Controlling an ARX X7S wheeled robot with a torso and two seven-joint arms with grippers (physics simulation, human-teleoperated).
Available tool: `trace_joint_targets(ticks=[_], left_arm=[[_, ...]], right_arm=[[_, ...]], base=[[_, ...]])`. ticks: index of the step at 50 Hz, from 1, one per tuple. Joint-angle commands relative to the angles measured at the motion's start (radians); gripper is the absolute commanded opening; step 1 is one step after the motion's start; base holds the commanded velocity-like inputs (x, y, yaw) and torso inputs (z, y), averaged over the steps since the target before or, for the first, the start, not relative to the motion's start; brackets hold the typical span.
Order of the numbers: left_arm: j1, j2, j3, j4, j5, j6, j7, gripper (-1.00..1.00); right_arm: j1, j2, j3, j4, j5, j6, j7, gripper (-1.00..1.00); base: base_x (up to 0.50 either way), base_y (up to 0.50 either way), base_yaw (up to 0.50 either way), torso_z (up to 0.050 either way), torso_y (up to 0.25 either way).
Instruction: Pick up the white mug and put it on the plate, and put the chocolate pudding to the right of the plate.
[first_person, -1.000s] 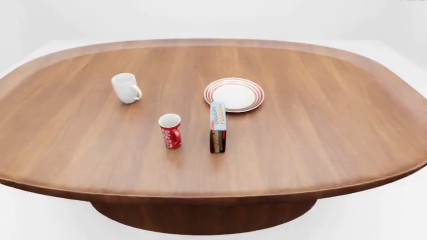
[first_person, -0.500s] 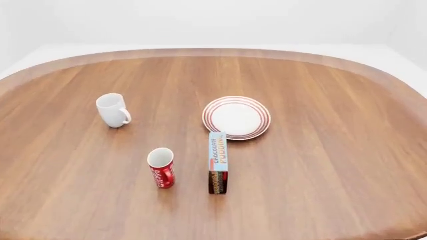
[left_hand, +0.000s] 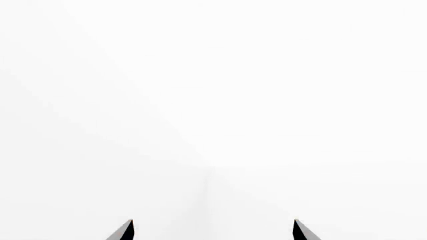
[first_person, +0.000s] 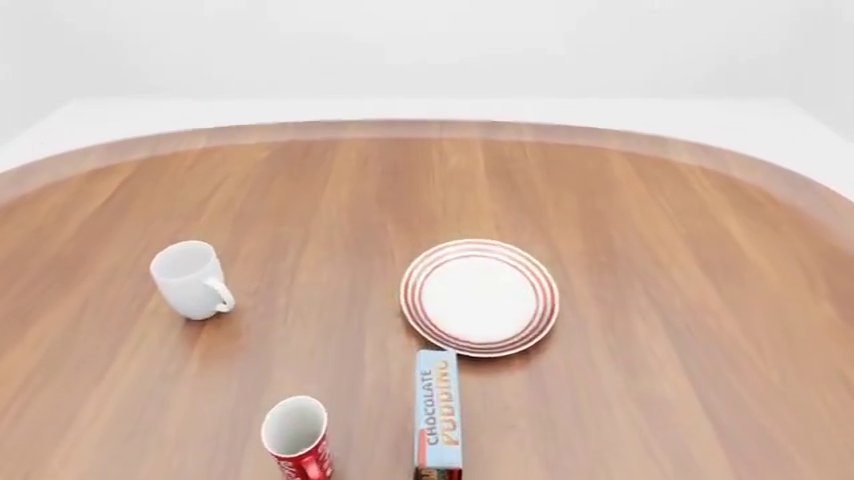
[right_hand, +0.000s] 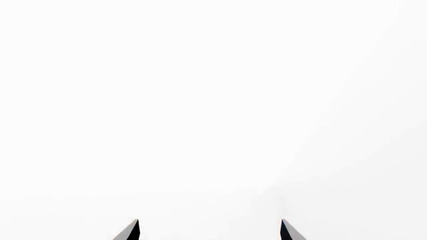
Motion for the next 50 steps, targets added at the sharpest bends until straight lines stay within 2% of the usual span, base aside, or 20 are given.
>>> trace_joint_targets(ticks=[1, 41, 50], left_arm=[[0.0, 0.017, -0.008, -0.01, 0.028, -0.011, 0.014, 1.0], [0.009, 0.005, 0.012, -0.017, 0.022, -0.006, -0.004, 1.0], [0.01, 0.0, 0.015, -0.015, 0.016, -0.012, -0.007, 1.0]], right_arm=[[-0.005, -0.012, 0.014, 0.003, -0.021, -0.007, -0.024, 1.0], [-0.019, 0.01, -0.018, 0.007, -0.008, -0.009, -0.021, 1.0], [-0.021, 0.014, -0.029, 0.003, -0.035, -0.015, -0.019, 1.0]], base=[[0.5, 0.0, 0.0, 0.0, 0.0], [0.5, 0.0, 0.0, 0.0, 0.001], [0.05, 0.11, 0.0, 0.0, 0.0]])
